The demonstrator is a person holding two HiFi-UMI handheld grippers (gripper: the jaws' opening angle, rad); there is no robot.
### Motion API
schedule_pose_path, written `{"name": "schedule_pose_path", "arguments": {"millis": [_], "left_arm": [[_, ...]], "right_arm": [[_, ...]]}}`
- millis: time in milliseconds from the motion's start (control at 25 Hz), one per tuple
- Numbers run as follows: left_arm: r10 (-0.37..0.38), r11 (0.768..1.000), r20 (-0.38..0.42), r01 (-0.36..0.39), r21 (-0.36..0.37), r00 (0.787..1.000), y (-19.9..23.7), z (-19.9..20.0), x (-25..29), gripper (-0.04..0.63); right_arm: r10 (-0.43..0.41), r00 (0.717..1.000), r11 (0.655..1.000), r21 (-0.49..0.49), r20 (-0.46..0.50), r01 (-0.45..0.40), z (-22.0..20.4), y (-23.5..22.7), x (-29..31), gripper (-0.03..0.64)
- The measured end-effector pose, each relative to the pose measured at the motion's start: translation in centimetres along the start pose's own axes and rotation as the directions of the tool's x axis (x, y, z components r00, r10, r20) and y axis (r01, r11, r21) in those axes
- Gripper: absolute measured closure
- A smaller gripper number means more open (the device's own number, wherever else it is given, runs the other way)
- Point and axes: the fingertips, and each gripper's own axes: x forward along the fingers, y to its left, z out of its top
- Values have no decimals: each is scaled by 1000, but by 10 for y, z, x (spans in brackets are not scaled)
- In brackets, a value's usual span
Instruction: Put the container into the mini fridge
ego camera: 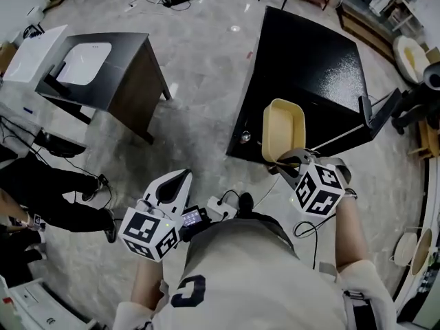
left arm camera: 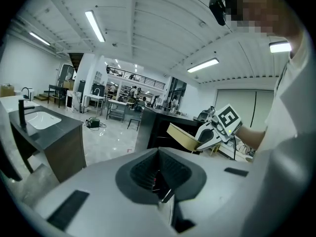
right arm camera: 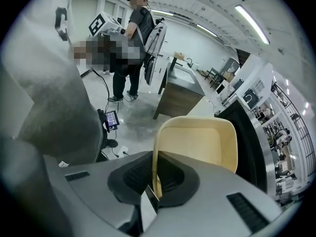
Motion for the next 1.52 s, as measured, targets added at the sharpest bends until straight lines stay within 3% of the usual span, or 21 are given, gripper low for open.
{"name": "schedule_pose_path", "arguments": {"millis": [440, 920, 1520], "left_arm": [[92, 995, -4, -92, -25, 996, -17, 3, 25, 554], [129, 991, -34, -130, -14, 991, -2, -11, 5, 554], [79, 996, -29, -80, -25, 996, 25, -32, -44, 554]], "right_arm": [[33, 999, 997, -65, 0, -33, -31, -38, 19, 586], [-29, 999, 998, -65, -39, 26, -32, -53, 32, 586], [-128, 978, 992, -31, -165, 125, -29, -72, 59, 586]]}}
